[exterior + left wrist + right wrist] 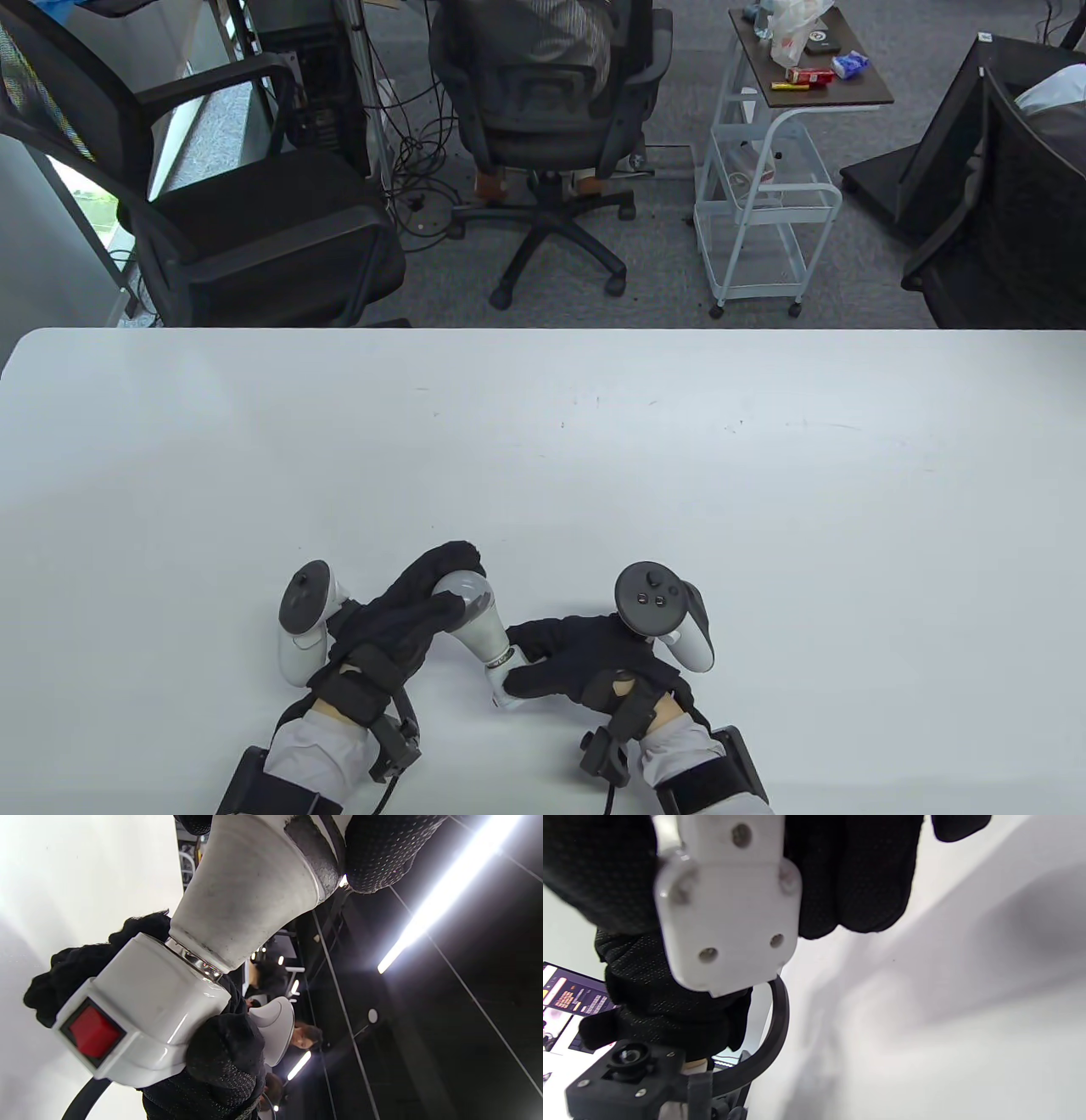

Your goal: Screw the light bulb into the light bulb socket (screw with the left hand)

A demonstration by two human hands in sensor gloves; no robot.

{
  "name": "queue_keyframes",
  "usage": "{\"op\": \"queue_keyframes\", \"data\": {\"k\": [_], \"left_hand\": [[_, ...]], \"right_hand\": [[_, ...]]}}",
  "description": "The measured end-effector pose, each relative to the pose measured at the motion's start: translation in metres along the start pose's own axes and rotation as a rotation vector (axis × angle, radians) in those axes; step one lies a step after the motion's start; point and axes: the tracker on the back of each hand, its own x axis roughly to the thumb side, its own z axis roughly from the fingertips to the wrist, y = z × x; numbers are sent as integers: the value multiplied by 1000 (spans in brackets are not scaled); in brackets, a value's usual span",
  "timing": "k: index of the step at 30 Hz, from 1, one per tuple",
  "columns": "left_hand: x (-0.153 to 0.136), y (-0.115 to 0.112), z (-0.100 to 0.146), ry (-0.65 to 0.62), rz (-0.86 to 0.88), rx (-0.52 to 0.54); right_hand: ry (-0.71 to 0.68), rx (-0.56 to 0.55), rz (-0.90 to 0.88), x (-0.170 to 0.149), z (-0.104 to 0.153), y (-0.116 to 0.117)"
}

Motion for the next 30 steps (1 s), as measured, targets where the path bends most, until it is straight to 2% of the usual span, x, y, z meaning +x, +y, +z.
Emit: {"op": "queue_keyframes", "data": {"k": [3,5,8,10,18,25,30], "left_hand": [[1,0,1,46,-57,23],[3,-1,2,87,-142,0],[2,-2,1,130,-159,-1],[3,-3,1,113,-189,21],[2,-4,-1,-2,-38,-27],[0,-4,-2,-42,71,-85],[1,-4,-2,-25,42,-79]], "right_hand": [[20,-32,51,1,2,-1],[27,-57,96,4,3,-2],[33,-70,143,6,4,-2],[28,-59,144,7,3,-1],[-32,-59,100,8,3,-2],[-59,-29,48,8,1,-1],[-34,9,45,4,1,1]]}}
